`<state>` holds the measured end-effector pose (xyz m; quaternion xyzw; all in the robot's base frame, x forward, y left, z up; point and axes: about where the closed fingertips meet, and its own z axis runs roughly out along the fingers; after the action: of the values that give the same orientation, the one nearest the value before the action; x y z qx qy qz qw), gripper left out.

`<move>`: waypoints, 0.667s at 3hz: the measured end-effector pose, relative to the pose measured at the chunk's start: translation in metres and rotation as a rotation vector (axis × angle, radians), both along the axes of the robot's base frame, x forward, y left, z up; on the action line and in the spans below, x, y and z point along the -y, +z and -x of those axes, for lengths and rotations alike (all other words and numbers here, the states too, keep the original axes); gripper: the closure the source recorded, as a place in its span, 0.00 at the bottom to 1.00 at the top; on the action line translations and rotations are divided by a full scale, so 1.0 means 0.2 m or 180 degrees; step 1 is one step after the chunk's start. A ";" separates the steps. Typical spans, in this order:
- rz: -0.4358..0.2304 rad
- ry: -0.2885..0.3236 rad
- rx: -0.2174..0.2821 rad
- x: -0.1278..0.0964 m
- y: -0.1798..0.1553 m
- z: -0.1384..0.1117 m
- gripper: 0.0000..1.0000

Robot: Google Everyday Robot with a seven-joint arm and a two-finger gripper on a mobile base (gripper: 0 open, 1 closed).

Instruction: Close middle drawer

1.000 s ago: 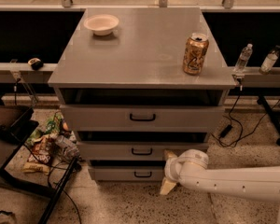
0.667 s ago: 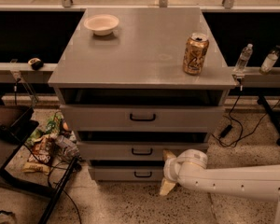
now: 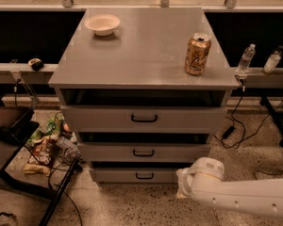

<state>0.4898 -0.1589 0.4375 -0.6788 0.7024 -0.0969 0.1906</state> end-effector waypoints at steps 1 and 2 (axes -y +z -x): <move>0.0382 0.0110 -0.0144 0.19 0.17 0.27 0.66; 0.0666 0.0112 -0.0130 0.39 0.43 0.43 0.89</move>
Offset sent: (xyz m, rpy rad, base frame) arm -0.1289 -0.1378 0.2800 -0.2335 0.0587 -0.1236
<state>0.4036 -0.2377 0.5244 -0.7091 0.6802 -0.1524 0.1060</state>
